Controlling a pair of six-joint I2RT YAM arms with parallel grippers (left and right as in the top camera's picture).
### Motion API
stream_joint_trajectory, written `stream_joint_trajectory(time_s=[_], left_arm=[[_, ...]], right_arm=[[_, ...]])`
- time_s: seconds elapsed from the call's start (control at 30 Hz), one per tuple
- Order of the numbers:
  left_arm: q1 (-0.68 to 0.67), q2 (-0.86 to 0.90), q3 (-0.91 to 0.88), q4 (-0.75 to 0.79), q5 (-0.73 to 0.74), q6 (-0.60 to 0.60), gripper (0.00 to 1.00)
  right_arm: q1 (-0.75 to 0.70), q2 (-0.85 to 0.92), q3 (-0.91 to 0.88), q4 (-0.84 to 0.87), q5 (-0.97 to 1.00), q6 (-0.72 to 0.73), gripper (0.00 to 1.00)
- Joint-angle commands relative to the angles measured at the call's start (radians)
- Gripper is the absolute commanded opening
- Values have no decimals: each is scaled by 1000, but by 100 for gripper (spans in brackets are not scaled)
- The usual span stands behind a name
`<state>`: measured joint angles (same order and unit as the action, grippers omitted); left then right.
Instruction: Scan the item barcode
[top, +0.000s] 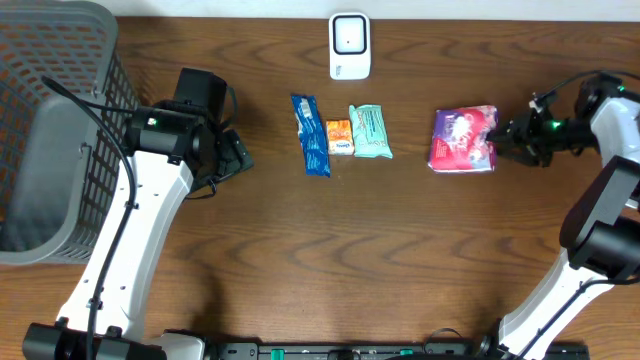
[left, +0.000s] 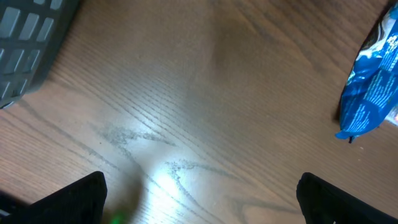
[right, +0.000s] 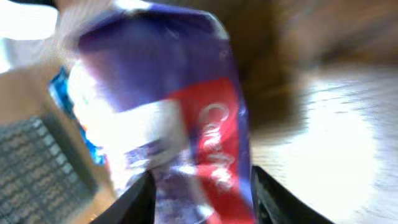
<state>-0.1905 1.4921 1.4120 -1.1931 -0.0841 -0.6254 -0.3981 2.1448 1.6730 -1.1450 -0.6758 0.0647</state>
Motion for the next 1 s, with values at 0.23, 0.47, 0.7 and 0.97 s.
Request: stream_joint_trajectory(time_s=[0.23, 0.47, 0.7, 0.97], left_arm=[[4, 2, -1, -3, -6, -5, 98], [4, 2, -1, -3, -6, -5, 98], [4, 2, -1, -3, -6, -5, 98], [4, 2, -1, -3, -6, -5, 98]], right_arm=[[92, -23, 91, -40, 263, -66, 94], [113, -23, 39, -9, 504, 2, 99], [114, -22, -87, 132, 354, -29, 94], [132, -22, -285, 369, 234, -19, 30]])
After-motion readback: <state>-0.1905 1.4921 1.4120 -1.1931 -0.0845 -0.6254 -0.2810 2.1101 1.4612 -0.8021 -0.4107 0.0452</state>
